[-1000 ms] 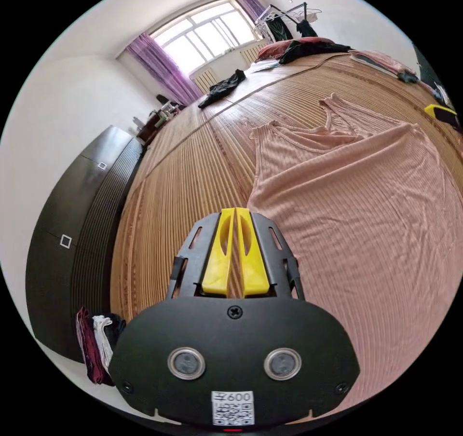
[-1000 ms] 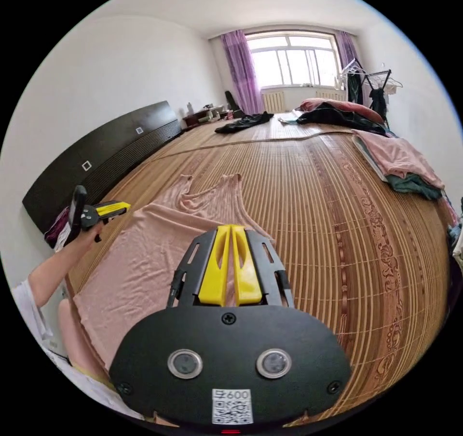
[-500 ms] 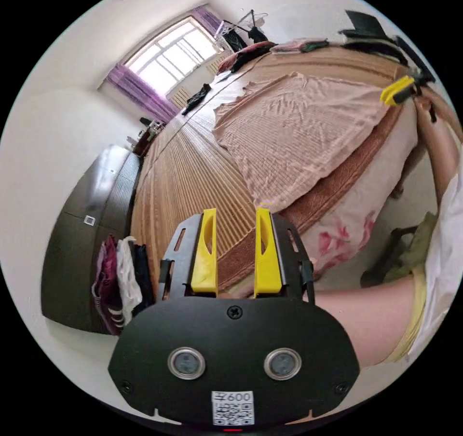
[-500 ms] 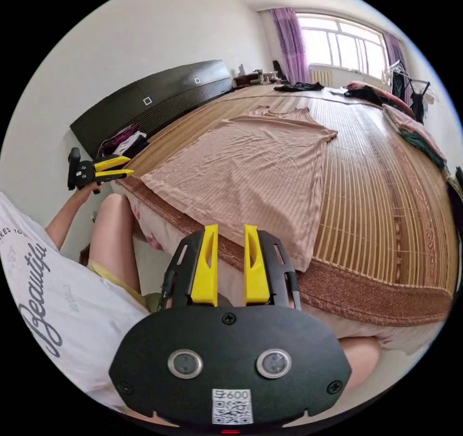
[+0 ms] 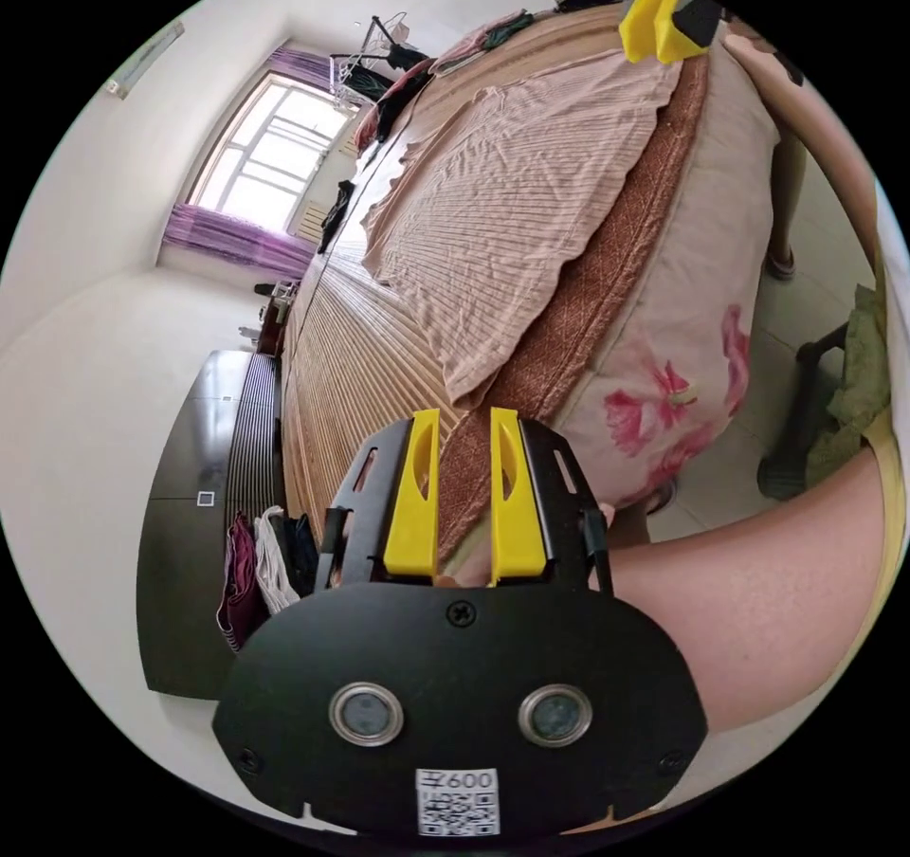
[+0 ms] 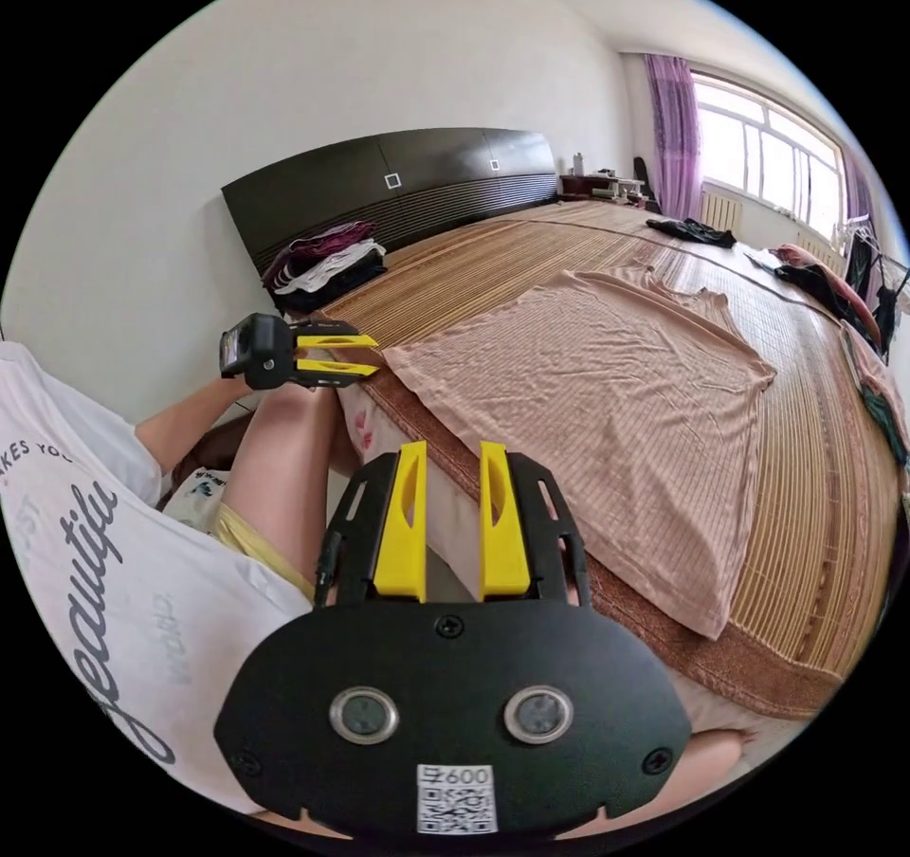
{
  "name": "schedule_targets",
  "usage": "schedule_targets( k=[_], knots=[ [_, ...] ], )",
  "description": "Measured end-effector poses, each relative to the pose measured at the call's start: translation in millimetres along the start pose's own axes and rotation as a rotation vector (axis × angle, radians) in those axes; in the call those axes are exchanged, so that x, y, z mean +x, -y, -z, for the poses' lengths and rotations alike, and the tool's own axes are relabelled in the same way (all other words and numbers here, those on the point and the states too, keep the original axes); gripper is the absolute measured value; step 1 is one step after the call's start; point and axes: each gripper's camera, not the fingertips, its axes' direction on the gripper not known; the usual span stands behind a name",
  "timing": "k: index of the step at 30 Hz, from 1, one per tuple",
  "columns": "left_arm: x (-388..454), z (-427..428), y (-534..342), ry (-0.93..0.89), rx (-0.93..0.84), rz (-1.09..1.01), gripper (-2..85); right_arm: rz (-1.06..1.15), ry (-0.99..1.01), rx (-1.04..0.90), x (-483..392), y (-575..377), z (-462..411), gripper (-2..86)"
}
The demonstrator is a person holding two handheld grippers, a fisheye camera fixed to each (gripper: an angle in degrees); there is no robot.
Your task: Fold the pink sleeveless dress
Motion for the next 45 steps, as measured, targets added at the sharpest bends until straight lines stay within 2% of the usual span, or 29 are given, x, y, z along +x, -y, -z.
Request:
schedule_targets(
  k=[4, 11, 18, 22, 27, 38, 45],
  knots=[
    [0.8, 8.6, -9.0, 0.067, 0.058, 0.071, 5.5, 0.083, -0.008, -0.039, -30.8, 16.0, -24.5, 6.7],
    [6.8, -4.1, -9.2, 0.003, 0.0, 0.039, 5.7, 0.075, -0.024, -0.127, -55.9, 52.4, -58.6, 5.1],
    [26.1, 8.3, -16.7, 0.085, 0.061, 0.02, 4.1, 0.188, -0.225, -0.228, -104.4, 90.6, -78.8, 0.9],
    [35.8, -3.1, -12.3, 0.063, -0.002, -0.05, 3.5, 0.255, -0.256, -0.267, -125.7, 101.2, -91.6, -0.5],
    [40.9, -3.5, -19.0, 0.062, 0.007, -0.067, 2.1, 0.306, -0.321, -0.277, -143.2, 101.8, -103.0, -0.6],
    [63.0, 13.8, -49.4, 0.197, 0.09, -0.083, 1.2, 0.312, -0.286, -0.296, -155.1, 107.5, -117.5, -0.2],
    [36.2, 22.0, -64.1, 0.155, 0.127, 0.029, 1.2, 0.288, -0.246, -0.199, -159.9, 117.1, -115.9, 3.4]
  ],
)
